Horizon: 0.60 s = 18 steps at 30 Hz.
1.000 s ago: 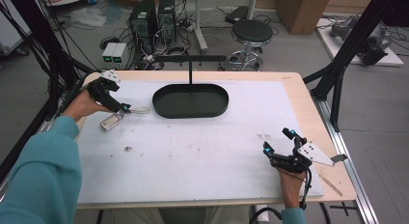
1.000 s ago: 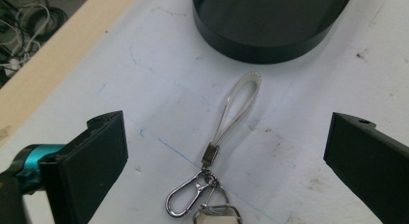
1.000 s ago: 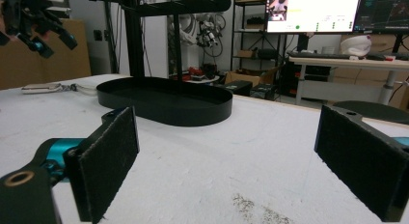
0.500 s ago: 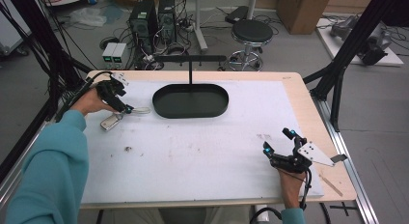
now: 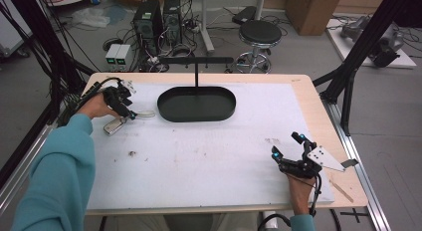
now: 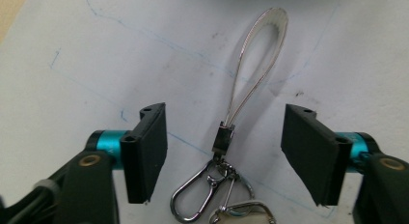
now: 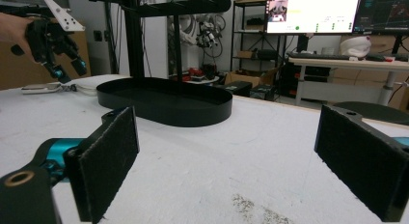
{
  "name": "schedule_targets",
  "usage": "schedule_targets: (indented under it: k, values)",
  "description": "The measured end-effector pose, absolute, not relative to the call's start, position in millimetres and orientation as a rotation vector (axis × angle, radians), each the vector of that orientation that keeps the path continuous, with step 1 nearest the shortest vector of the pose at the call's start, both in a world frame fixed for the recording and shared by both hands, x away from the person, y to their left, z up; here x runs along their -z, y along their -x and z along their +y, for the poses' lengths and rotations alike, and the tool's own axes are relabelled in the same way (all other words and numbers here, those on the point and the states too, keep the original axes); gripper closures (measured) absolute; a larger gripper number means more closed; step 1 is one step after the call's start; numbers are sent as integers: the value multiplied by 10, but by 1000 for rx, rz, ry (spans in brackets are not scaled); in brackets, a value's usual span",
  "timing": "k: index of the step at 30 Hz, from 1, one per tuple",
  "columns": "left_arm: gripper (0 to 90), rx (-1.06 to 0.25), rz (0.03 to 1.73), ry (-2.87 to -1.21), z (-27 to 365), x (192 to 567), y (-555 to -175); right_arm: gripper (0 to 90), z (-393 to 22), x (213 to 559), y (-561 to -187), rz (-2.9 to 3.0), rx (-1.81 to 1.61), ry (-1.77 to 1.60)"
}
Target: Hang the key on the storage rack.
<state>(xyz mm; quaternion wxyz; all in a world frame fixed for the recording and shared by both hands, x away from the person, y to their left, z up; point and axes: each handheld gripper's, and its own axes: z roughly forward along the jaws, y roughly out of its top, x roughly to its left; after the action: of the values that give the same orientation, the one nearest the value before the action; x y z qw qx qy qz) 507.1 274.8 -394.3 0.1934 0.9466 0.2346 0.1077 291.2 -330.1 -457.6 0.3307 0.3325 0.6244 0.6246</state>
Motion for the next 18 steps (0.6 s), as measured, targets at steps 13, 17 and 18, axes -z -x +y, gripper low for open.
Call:
schedule_targets:
  k: [13, 17, 18]
  values:
    - [559, -301, 652, -2745, 2738, 4000, -5133, 78, -3303, 4577, -2914, 1632, -1634, -870]
    - [580, -293, 631, -2777, 2717, 4028, -5142, 78, -3303, 4577, -2913, 1632, -1637, -871]
    - [588, -287, 633, -2773, 2709, 4033, -5141, 78, -3303, 4577, -2913, 1632, -1637, -871]
